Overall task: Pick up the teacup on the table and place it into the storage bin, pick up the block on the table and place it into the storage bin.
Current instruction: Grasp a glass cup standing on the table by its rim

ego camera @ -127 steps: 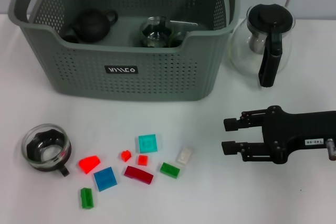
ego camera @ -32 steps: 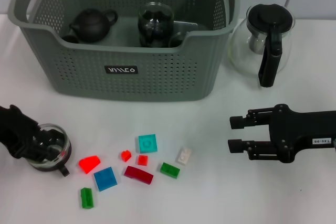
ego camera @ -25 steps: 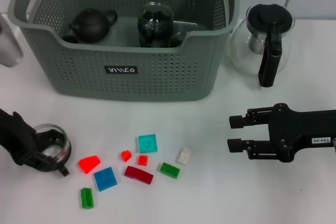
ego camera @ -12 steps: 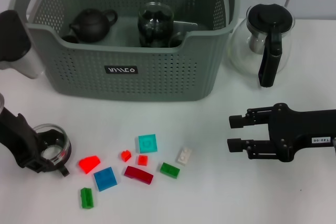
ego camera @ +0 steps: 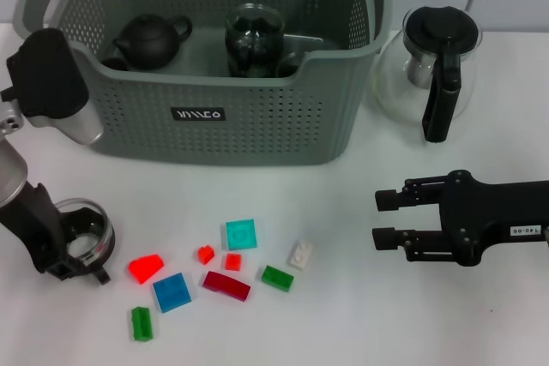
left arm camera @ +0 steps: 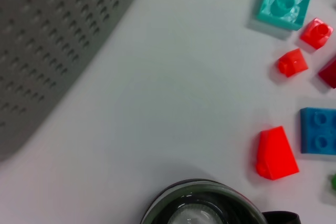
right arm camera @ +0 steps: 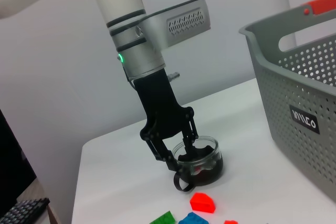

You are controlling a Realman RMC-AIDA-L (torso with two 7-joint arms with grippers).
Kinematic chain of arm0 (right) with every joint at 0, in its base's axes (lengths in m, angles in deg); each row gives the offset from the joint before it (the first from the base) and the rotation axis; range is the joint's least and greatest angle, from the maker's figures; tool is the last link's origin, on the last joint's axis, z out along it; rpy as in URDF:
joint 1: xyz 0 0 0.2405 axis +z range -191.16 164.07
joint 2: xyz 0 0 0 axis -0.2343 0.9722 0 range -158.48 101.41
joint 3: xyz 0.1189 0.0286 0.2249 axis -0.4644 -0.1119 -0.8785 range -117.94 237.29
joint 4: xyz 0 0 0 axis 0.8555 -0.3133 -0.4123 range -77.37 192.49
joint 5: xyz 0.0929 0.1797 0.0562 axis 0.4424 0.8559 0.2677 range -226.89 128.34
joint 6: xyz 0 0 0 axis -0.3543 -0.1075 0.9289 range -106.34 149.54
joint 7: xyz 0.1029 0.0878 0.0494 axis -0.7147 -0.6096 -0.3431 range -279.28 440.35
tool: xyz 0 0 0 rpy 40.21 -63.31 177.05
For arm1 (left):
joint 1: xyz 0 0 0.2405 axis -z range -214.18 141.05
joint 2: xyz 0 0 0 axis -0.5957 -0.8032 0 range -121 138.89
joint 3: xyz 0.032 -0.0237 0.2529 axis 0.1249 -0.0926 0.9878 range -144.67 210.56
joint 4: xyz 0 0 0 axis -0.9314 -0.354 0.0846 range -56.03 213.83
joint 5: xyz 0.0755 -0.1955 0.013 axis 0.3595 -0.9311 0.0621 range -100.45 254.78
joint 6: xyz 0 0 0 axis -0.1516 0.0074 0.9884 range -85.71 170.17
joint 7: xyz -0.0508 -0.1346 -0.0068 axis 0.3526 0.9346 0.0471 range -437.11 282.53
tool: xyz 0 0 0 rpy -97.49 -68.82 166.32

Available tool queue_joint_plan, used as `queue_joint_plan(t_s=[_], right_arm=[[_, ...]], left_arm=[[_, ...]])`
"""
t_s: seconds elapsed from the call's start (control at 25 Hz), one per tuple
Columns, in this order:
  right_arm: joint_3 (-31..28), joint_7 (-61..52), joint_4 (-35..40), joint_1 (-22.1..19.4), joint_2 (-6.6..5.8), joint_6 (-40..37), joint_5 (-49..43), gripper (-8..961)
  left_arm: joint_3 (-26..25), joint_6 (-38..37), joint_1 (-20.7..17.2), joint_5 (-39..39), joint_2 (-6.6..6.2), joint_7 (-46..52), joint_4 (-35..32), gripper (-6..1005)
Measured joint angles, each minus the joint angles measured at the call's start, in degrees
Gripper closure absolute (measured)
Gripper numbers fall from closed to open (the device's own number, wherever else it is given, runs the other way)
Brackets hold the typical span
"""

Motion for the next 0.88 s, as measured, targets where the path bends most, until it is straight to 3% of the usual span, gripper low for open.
queue_joint_plan(t_s=[0.44, 0.88], right_arm=[[0.0, 0.0, 0.0, -0.1, 0.0, -0.1, 0.1, 360], [0.0, 0.1, 0.0, 0.2, 0.0, -0.1, 0.2, 360]], left_arm=[[3.9, 1.3, 0.1, 1.8, 0.52, 1.7, 0.9, 579], [4.2, 2.1, 0.2, -0.3, 0.7, 2.2, 0.9, 594]])
